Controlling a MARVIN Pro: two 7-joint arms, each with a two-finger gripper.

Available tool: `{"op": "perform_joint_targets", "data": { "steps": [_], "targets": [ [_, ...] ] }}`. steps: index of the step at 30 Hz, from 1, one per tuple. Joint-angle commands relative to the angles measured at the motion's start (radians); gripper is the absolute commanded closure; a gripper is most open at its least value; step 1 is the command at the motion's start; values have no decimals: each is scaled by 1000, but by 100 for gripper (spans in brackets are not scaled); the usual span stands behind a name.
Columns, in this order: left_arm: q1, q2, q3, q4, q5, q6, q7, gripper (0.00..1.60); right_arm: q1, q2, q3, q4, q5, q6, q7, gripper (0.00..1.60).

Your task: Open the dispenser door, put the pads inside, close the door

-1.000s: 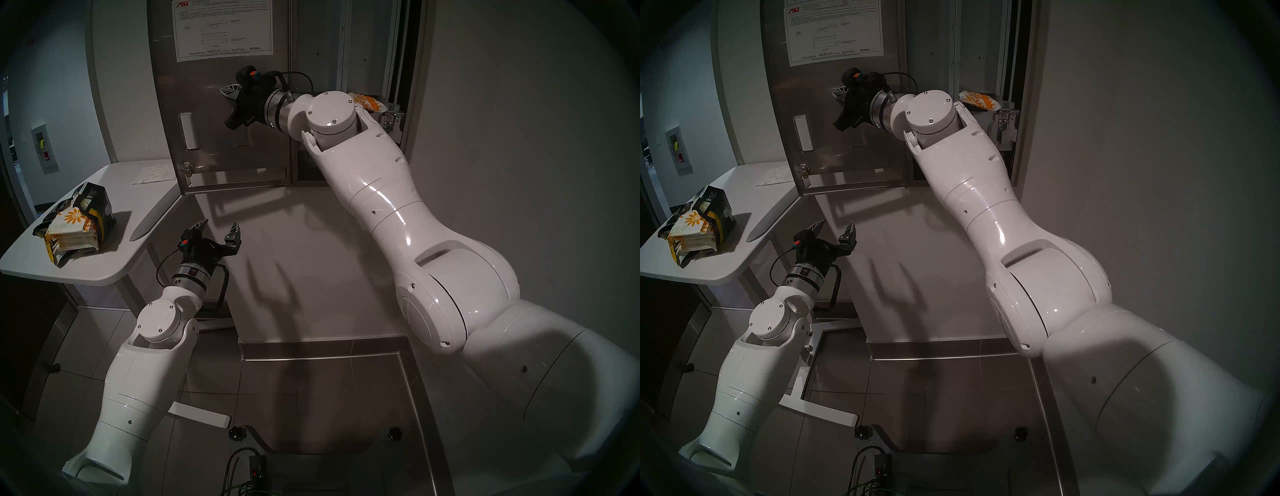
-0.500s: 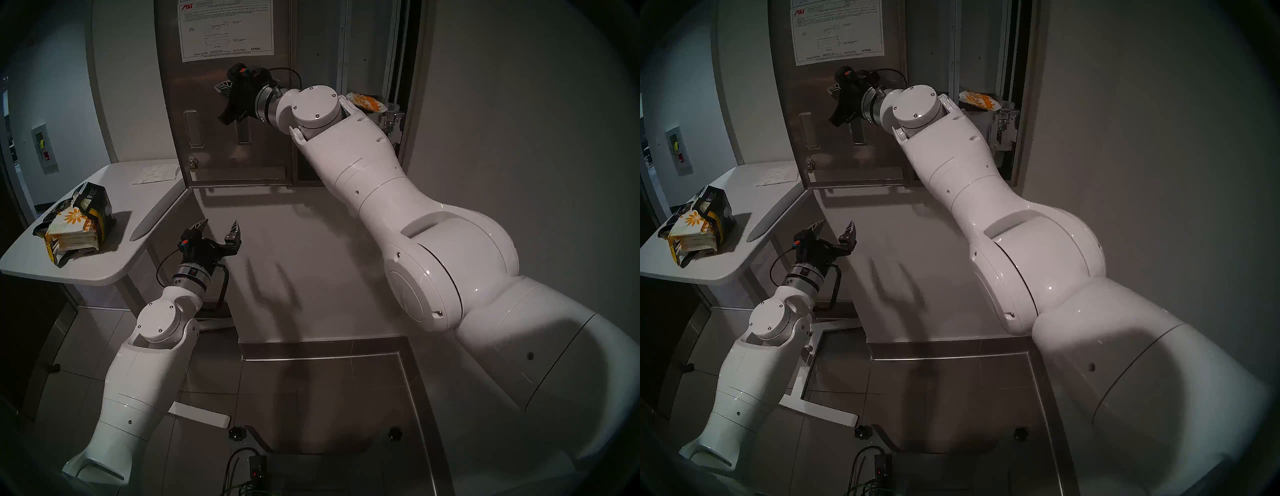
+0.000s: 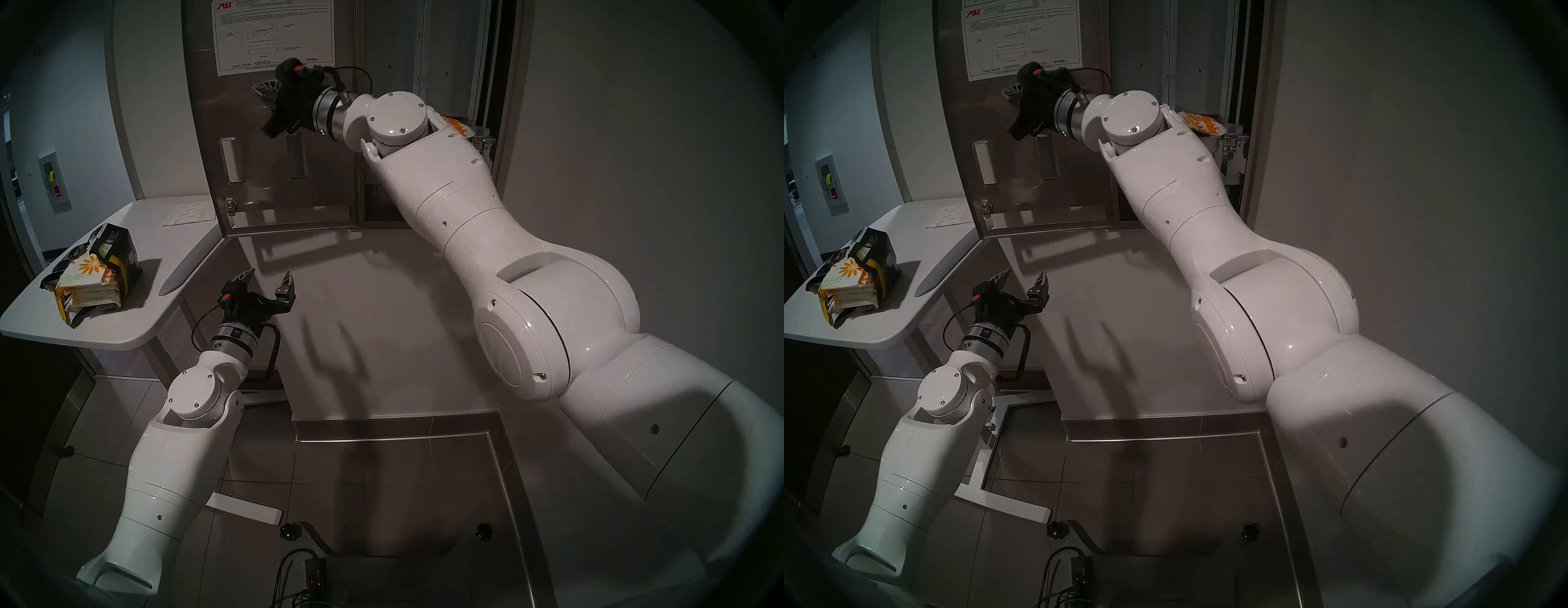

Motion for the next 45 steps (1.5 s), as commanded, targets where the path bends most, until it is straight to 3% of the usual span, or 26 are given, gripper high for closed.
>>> {"op": "perform_joint_targets", "data": {
  "steps": [1, 8, 9, 12, 22, 27, 45],
  "targets": [
    [-11, 2, -4, -10, 0, -2, 1, 0, -46, 57, 46, -125, 55, -12, 64, 160],
    [-11, 1, -4, -9, 1, -2, 0, 0, -74, 112, 95, -225, 77, -22, 83, 160],
    [-11, 1, -5, -9, 1, -2, 0, 0, -99, 135, 106, -289, 74, -14, 77, 160],
    [-11, 1, -5, -9, 1, -2, -1, 0, -78, 153, 132, -267, 80, -29, 75, 160],
    [-10, 0, -5, -8, 1, -2, -2, 0, -91, 254, 259, -394, 95, -57, 45, 160],
    [-11, 0, -6, -8, 2, -2, -3, 0, -139, 295, 323, -486, 103, -50, 26, 160],
    [-11, -2, -8, -9, 3, -2, -4, 0, -346, 323, 479, -743, 106, 8, -63, 160]
  ]
}}
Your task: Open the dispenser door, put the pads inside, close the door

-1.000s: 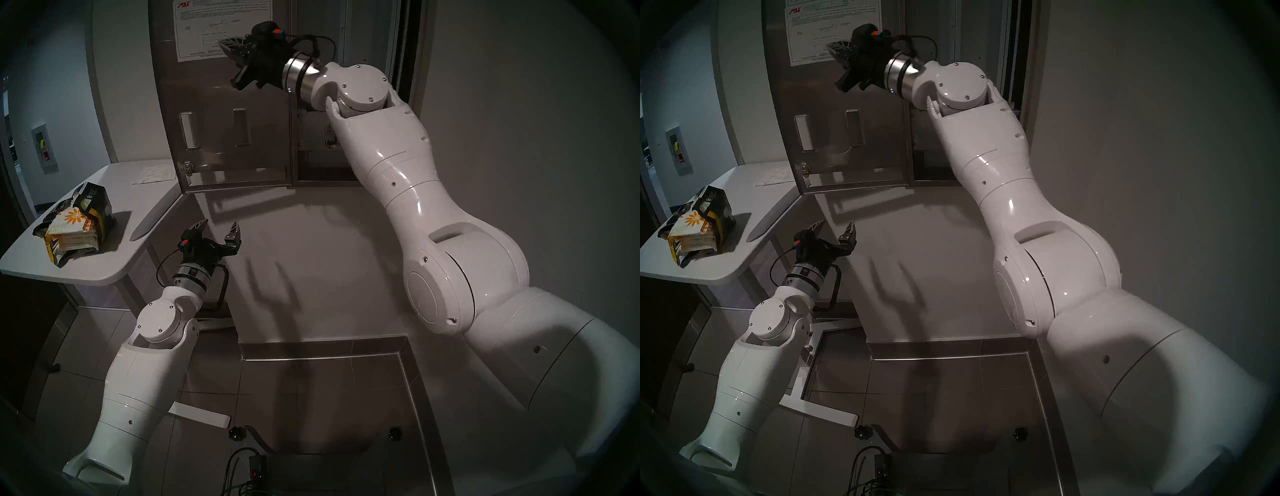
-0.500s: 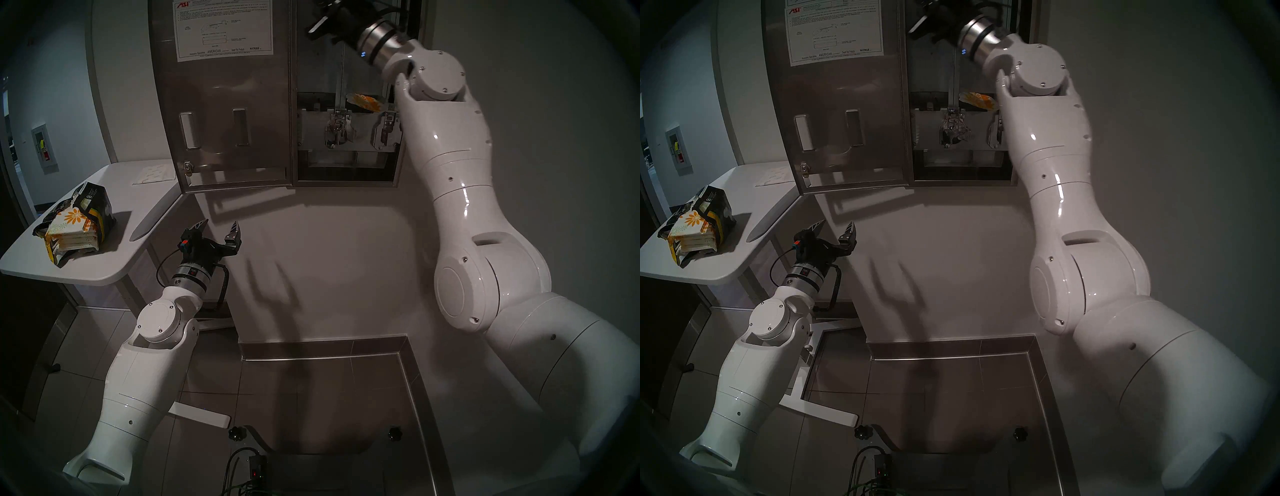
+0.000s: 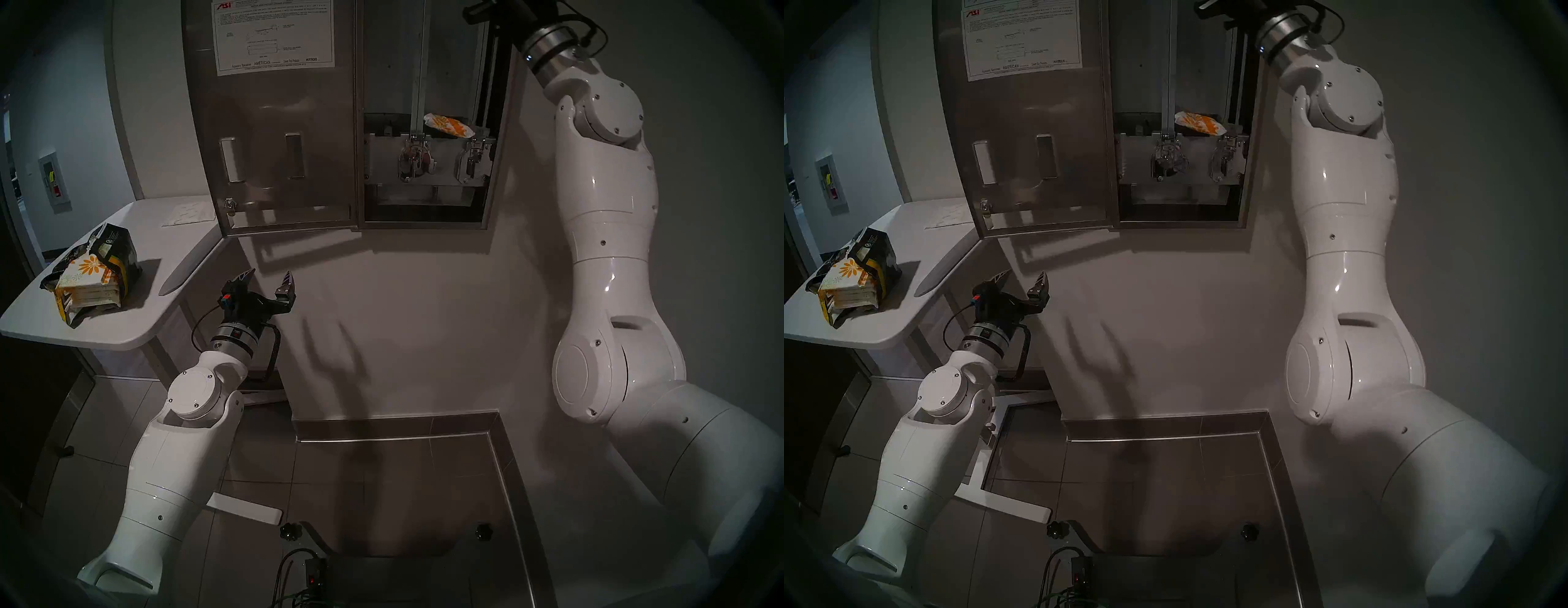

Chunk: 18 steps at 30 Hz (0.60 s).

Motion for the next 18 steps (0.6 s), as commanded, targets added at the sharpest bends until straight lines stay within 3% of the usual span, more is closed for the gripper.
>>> {"op": "perform_joint_targets", "data": {
  "steps": [1, 9, 18],
  "targets": [
    [-11, 2, -4, -10, 0, -2, 1, 0, -110, 16, 55, -124, -19, 39, -55, 160],
    [-11, 1, -5, -10, 1, -1, 0, 0, -200, 2, 114, -219, -46, 73, -106, 160],
    [-11, 0, -6, -9, 2, -1, 0, 0, -339, -54, 191, -370, -103, 186, -147, 160]
  ]
}}
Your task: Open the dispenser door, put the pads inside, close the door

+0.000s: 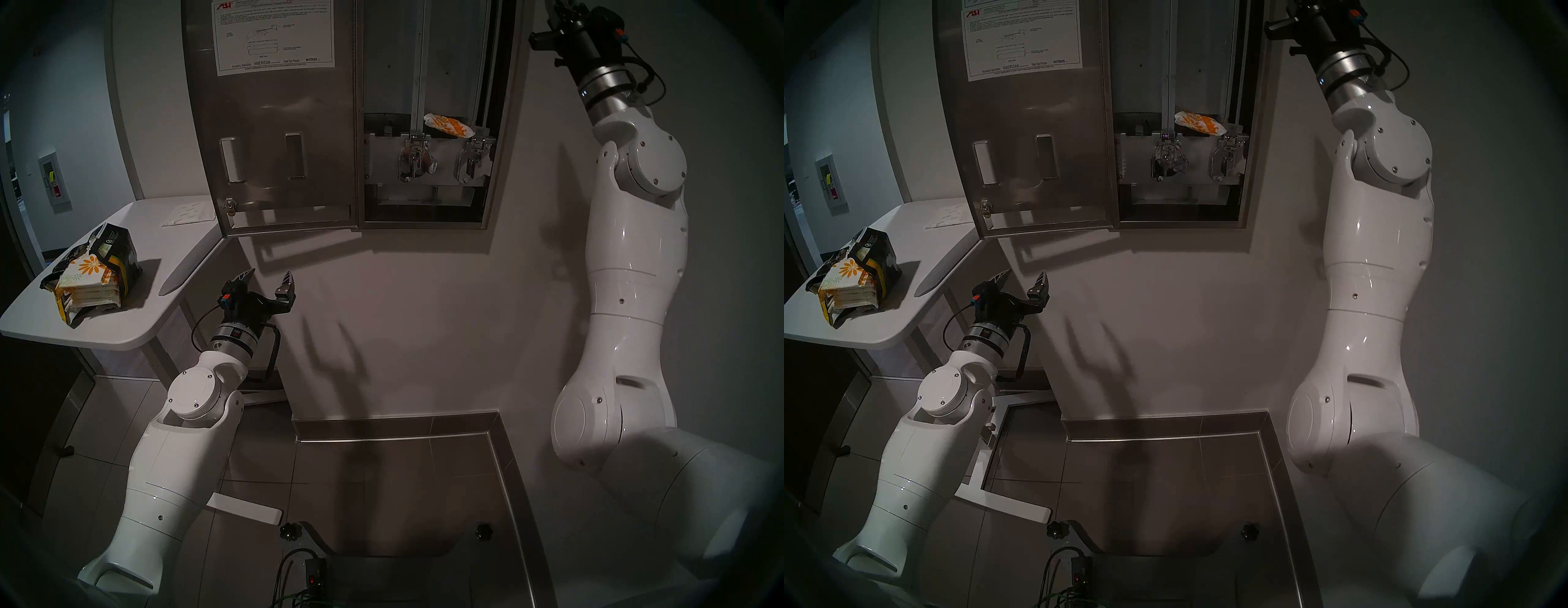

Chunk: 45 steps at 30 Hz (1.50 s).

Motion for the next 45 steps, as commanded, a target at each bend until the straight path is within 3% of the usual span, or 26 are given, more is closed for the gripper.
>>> {"op": "perform_joint_targets", "data": {
  "steps": [1, 8, 16, 18, 29, 38, 43, 45],
  "targets": [
    [-11, 2, -4, -9, 0, -1, 1, 0, -105, -51, 53, -98, -45, 81, -28, 160],
    [-11, 1, -5, -9, 1, -1, 0, 0, -233, -118, 118, -177, -96, 187, -21, 160],
    [-11, 0, -5, -9, 2, -1, 0, 0, -311, -195, 172, -242, -147, 262, -1, 160],
    [-11, 0, -6, -9, 2, -1, -1, 0, -369, -233, 189, -286, -170, 301, 20, 160],
    [-11, -1, -6, -10, 3, 0, -1, 0, -488, -197, 177, -332, -165, 416, 68, 160],
    [-11, -2, -7, -11, 4, 2, 0, 0, -612, -153, 124, -381, -105, 473, -7, 160],
    [-11, -2, -8, -12, 4, 3, 0, 0, -694, -127, 76, -400, -45, 462, -100, 115],
    [-11, -2, -8, -12, 4, 3, 0, 0, -714, -123, 65, -401, -30, 457, -128, 105]
  ]
}}
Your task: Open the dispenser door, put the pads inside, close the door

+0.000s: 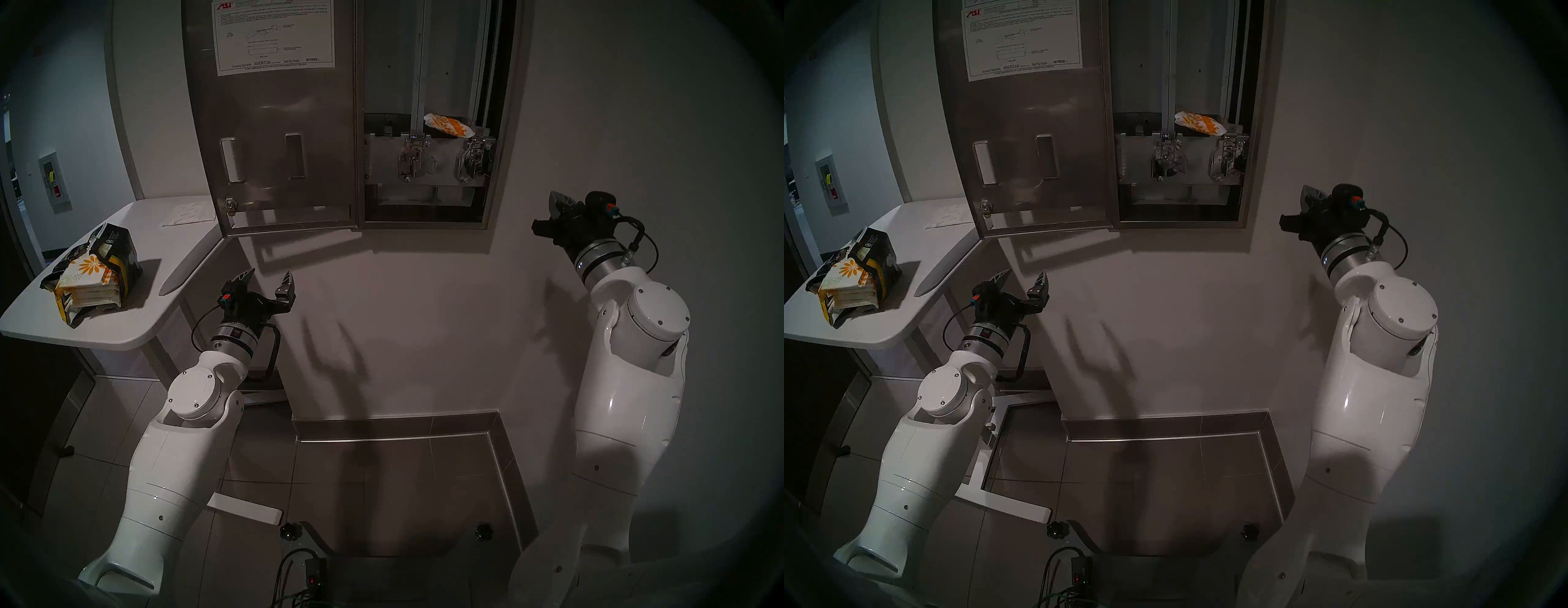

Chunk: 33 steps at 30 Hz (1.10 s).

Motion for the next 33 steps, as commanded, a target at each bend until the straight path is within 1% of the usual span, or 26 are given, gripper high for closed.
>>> {"op": "perform_joint_targets", "data": {
  "steps": [1, 2, 3, 5, 7, 8, 9, 11, 12, 14, 15, 16, 24, 33],
  "targets": [
    [-11, 2, -4, -12, 0, 2, 2, 0, -109, 37, -52, -37, 64, -17, -103, 104],
    [-11, 2, -4, -12, 0, 2, 2, 0, -115, 38, -57, -37, 68, -20, -113, 96],
    [-11, 2, -4, -12, 0, 3, 2, 0, -121, 37, -60, -37, 73, -25, -123, 93],
    [-11, 2, -5, -13, 1, 3, 2, 0, -128, 36, -66, -39, 79, -31, -137, 81],
    [-11, 1, -5, -13, 1, 3, 2, 0, -134, 36, -70, -37, 85, -34, -146, 67],
    [-11, 1, -5, -13, 1, 4, 2, 0, -137, 36, -70, -36, 87, -37, -149, 56],
    [-11, 1, -5, -13, 1, 4, 2, 0, -140, 36, -71, -34, 91, -38, -151, 51],
    [-11, 1, -5, -13, 1, 4, 2, 0, -145, 36, -73, -32, 95, -42, -157, 36],
    [-11, 1, -5, -13, 1, 4, 2, 0, -147, 36, -74, -32, 99, -43, -161, 24],
    [-11, 1, -5, -13, 1, 4, 2, 0, -150, 36, -76, -31, 102, -45, -167, 8],
    [-11, 1, -5, -13, 1, 4, 2, 0, -153, 37, -78, -31, 105, -47, -171, 6],
    [-11, 1, -5, -13, 1, 4, 2, 0, -155, 37, -79, -30, 106, -49, -173, 0],
    [-11, 0, -6, -13, 2, 4, 1, 0, -157, 37, -85, -18, 116, -55, -169, 0],
    [-11, -1, -7, -13, 3, 5, 1, 0, -167, 40, -94, -12, 146, -58, -189, 0]
  ]
}}
